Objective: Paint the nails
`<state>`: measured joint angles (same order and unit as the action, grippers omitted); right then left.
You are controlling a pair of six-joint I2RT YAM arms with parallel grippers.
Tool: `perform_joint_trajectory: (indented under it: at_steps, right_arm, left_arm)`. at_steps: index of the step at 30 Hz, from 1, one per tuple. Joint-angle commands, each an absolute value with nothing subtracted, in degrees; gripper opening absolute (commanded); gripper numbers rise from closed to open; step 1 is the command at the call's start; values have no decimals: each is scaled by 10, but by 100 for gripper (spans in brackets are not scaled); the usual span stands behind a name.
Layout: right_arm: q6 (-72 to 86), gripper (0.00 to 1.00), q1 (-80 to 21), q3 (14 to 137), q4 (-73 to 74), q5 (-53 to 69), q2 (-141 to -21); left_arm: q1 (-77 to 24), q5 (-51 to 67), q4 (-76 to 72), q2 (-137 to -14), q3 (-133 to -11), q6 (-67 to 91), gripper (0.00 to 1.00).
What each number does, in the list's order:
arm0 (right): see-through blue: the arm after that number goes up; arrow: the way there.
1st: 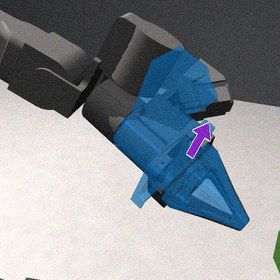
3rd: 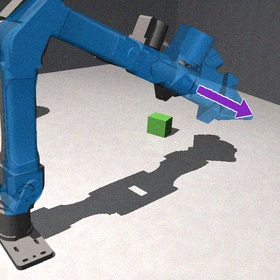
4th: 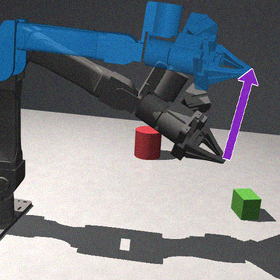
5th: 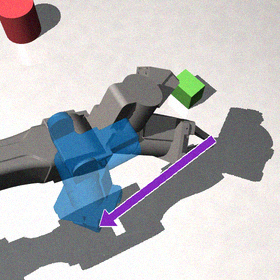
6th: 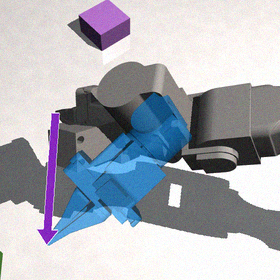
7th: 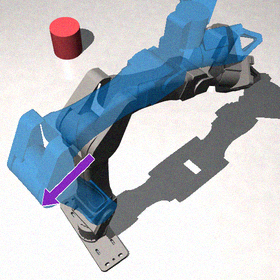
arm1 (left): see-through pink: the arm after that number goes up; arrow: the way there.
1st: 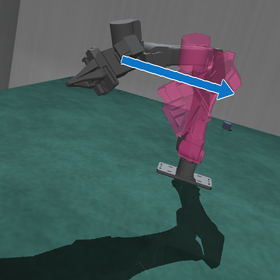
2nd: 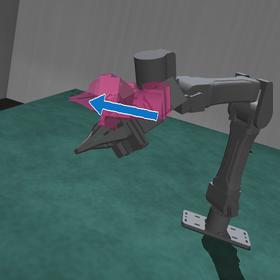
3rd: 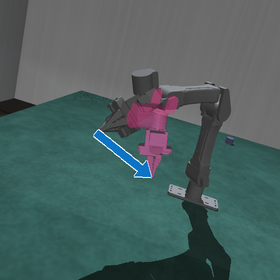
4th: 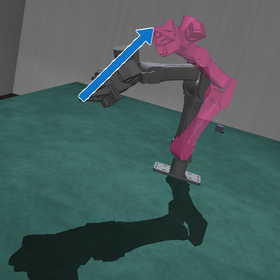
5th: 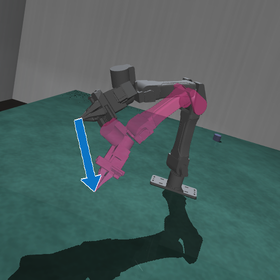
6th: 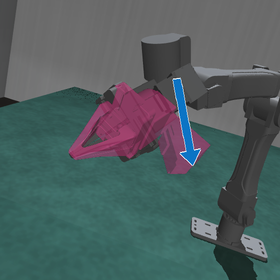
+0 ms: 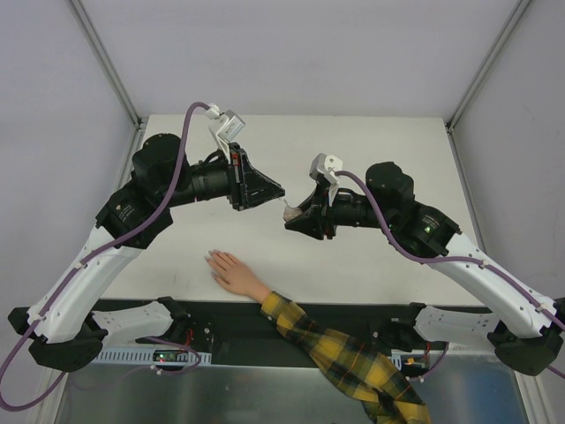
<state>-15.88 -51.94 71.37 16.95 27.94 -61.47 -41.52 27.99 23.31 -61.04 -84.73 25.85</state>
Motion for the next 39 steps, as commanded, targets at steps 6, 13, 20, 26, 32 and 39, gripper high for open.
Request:
perform_joint_trajectory:
  at_steps: [6, 13, 20, 26, 32, 39]
  right_arm:
    - [-155, 1, -520, 715, 136, 301, -606]
    - [-155, 0, -520, 714, 136, 302, -606]
    - [-155, 0, -521, 713, 135, 304, -608]
    - [-155, 0, -520, 714, 135, 305, -607]
    - [-153, 0, -520, 710, 134, 305, -607]
    - [-148, 1, -521, 706, 129, 302, -603]
  left_arm:
    - [-407, 275, 219, -600, -865, 243, 0]
    - [-406, 280, 220, -600, -869, 244, 0]
    - [-405, 283, 219, -601, -872, 244, 0]
    - [-403, 284, 219, -600, -872, 244, 0]
    - [-400, 282, 219, -596, -873, 246, 0]
    - [-398, 282, 219, -593, -874, 253, 0]
